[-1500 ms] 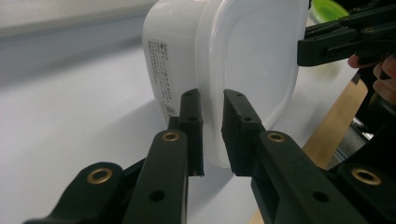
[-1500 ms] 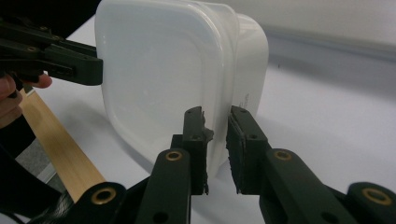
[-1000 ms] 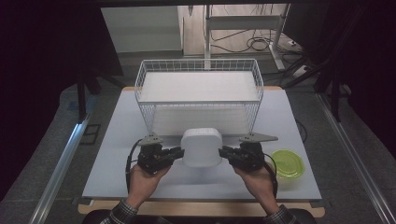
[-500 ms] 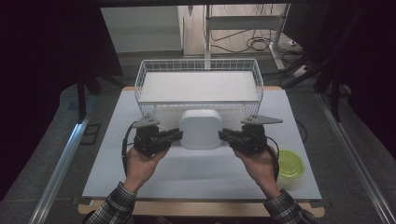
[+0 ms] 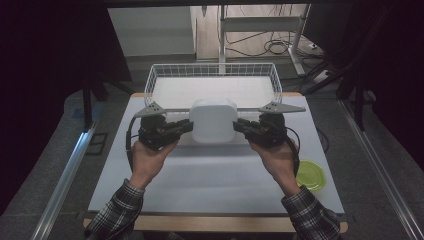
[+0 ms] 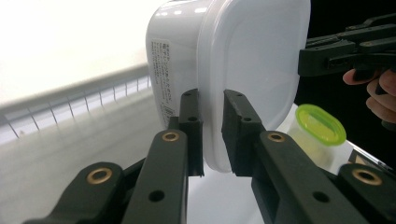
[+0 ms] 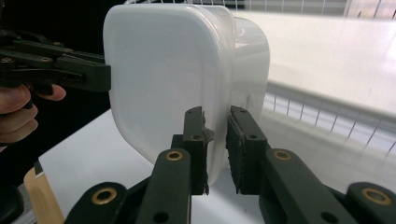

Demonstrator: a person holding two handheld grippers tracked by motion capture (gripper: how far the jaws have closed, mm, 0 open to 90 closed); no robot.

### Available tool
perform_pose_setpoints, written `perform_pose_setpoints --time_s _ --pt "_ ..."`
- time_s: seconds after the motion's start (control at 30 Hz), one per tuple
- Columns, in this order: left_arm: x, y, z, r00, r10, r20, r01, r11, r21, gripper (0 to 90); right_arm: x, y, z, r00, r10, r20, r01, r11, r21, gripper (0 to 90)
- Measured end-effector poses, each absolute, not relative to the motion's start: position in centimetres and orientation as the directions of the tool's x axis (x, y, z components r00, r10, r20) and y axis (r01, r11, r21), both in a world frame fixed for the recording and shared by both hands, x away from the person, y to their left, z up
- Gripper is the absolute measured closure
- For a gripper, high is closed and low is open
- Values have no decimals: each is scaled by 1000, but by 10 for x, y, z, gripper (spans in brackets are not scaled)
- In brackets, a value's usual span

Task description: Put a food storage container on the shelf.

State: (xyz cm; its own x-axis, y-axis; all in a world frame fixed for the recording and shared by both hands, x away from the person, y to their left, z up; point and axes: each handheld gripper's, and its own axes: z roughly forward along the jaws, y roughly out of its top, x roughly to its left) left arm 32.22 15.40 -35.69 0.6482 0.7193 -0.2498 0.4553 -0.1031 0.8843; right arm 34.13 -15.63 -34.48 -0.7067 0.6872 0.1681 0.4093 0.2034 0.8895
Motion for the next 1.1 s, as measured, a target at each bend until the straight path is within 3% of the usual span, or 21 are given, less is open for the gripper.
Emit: perform_pose_setpoints --time_s 0.67,1.1 --pt "368 165 -313 629 739 -241 427 -69 901 786 389 -142 -298 -706 689 163 376 169 911 782" --pt "395 159 -322 610 749 -261 453 -59 890 765 415 -144 -306 -677 706 207 425 146 893 775"
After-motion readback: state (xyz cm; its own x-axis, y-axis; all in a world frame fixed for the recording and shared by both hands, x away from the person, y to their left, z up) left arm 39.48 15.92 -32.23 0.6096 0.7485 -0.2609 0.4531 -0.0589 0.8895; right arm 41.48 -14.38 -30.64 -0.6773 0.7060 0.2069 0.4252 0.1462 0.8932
